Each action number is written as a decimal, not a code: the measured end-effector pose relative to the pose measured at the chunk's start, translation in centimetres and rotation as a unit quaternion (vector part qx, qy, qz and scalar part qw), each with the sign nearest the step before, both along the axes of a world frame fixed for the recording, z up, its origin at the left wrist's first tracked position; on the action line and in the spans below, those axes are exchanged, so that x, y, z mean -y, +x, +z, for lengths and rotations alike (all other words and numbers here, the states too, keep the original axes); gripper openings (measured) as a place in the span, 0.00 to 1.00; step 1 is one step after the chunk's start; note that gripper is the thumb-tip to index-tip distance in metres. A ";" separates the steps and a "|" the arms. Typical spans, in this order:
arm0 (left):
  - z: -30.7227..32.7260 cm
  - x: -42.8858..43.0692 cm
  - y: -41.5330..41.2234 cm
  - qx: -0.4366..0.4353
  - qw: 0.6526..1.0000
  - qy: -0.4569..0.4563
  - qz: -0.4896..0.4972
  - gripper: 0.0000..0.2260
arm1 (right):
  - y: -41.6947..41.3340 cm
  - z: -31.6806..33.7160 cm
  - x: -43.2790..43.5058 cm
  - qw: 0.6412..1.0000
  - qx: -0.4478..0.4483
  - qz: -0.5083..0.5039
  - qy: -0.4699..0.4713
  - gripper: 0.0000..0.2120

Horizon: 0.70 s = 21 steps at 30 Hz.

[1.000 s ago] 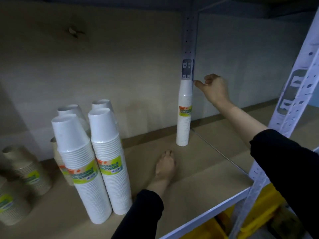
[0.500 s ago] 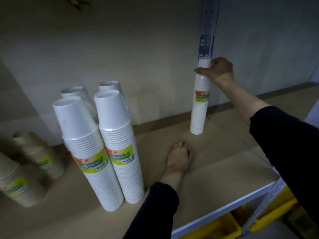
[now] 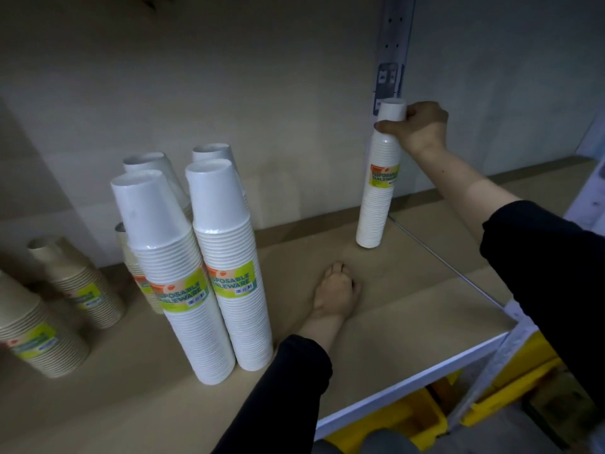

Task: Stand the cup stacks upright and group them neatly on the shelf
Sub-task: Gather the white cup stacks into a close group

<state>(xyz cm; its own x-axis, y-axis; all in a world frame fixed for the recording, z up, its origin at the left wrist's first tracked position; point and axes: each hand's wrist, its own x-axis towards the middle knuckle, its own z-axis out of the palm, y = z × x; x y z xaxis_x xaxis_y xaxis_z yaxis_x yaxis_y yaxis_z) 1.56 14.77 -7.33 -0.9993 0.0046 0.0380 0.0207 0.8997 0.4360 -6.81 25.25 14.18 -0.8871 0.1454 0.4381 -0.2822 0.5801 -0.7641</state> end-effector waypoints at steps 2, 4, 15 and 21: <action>0.2 0.1 0.9 0.001 1.000 -0.012 -0.002 0.20 | 1.1 0.4 -0.3 1.000 -0.006 0.000 -0.007 0.23; 0.3 0.1 1.9 -0.001 1.000 -0.018 -0.005 0.20 | 2.5 0.9 -0.4 1.000 -0.010 0.000 -0.022 0.23; 1.4 0.9 10.2 -0.021 0.998 -0.063 -0.007 0.18 | 11.5 2.3 -0.4 1.000 -0.016 -0.010 -0.018 0.22; 1.7 2.1 14.1 -0.027 0.996 -0.080 0.004 0.16 | 17.4 3.4 0.2 0.998 -0.061 0.010 0.011 0.21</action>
